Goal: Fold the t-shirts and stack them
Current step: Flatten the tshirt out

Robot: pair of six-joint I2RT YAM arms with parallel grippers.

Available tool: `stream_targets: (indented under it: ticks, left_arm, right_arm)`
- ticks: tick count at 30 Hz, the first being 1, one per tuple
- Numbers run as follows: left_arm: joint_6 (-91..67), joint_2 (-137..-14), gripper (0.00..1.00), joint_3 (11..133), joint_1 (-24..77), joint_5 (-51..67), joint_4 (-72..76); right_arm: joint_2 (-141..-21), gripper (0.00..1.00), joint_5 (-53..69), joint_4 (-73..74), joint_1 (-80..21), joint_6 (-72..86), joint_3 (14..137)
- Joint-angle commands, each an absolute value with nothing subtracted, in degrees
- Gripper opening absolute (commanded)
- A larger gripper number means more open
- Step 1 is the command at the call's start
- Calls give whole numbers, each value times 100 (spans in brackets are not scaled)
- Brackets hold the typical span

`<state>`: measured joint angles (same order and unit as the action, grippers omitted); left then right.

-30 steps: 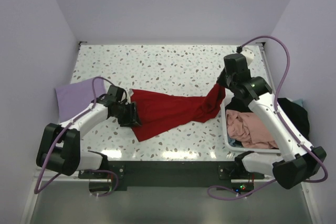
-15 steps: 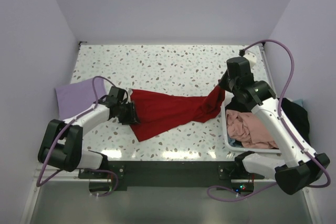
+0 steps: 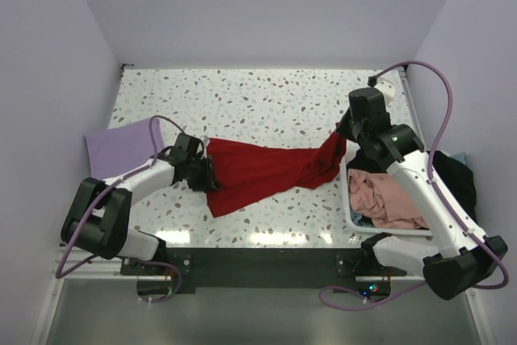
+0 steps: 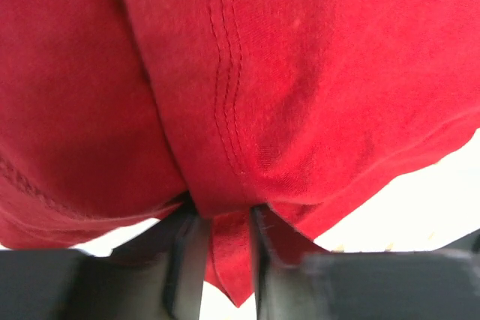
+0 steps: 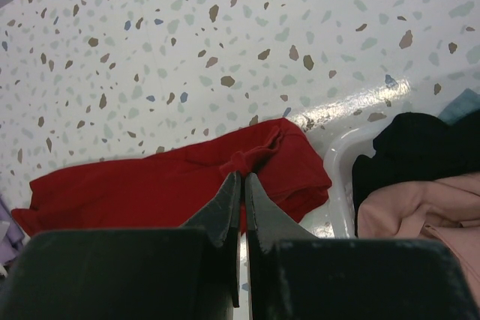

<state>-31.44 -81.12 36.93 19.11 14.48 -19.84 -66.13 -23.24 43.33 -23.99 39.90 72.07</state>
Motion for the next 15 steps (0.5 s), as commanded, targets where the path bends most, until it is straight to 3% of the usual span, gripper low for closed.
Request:
stream_targets:
  ticks: [1,6,10,15]
  left_arm:
    - [-3182,-8332,28,3788,2030,1178,-1916]
    - [-3146,-8280,25,3946,2092,897,-2285]
    - [-3164,-8008,10,3981,2118,774,-2469]
    - [-3234,-7700,4,4174,2180,659,-2759]
  right_arm:
    - [-6521,0,-2478,4377,-2391,4034,7348]
    - [-6539,0,-2487,4368,-2382,4025,7374]
    - [-6548,0,-2470,4359,-2382,4025,7383]
    - [-6557,0,-2461,4342,-2391,4034,7392]
